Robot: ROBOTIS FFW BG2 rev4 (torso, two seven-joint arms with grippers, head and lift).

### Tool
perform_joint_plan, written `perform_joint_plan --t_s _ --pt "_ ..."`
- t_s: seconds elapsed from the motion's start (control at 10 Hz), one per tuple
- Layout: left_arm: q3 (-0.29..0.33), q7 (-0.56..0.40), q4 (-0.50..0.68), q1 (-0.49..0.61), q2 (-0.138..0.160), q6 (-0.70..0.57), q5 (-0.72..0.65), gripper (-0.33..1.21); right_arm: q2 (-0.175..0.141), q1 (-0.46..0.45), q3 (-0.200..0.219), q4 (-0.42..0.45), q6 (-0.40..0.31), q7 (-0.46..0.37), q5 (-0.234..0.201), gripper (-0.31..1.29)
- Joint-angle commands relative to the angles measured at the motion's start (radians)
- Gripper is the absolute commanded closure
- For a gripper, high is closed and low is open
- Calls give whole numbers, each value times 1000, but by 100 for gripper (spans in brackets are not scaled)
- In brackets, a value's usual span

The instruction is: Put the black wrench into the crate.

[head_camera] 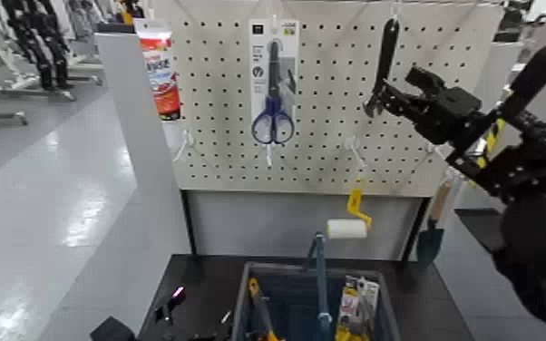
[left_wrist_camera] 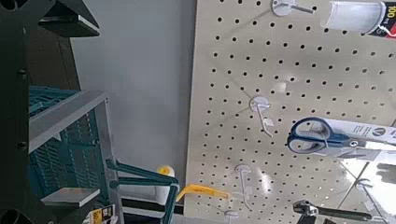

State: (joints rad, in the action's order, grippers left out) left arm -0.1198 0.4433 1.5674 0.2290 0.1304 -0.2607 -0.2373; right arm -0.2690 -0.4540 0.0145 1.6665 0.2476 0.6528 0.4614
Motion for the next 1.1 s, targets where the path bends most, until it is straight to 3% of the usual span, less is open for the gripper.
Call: perform_joint_plan --t_s 0.1,0.2,0.4,1.1 --pt "-1 0 0 0 -2 0 1 10 -1 -40 2 -16 99 53 2 93" --pt "-3 0 0 -2 0 0 1 10 -2 -69 -7 -51 102 116 3 93" --pt "-3 0 0 -3 0 -2 3 10 -2 -68 -4 -45 91 110 0 111" --pt "0 -3 0 -5 0 -2 7 10 -1 -69 -4 -39 88 103 -23 111"
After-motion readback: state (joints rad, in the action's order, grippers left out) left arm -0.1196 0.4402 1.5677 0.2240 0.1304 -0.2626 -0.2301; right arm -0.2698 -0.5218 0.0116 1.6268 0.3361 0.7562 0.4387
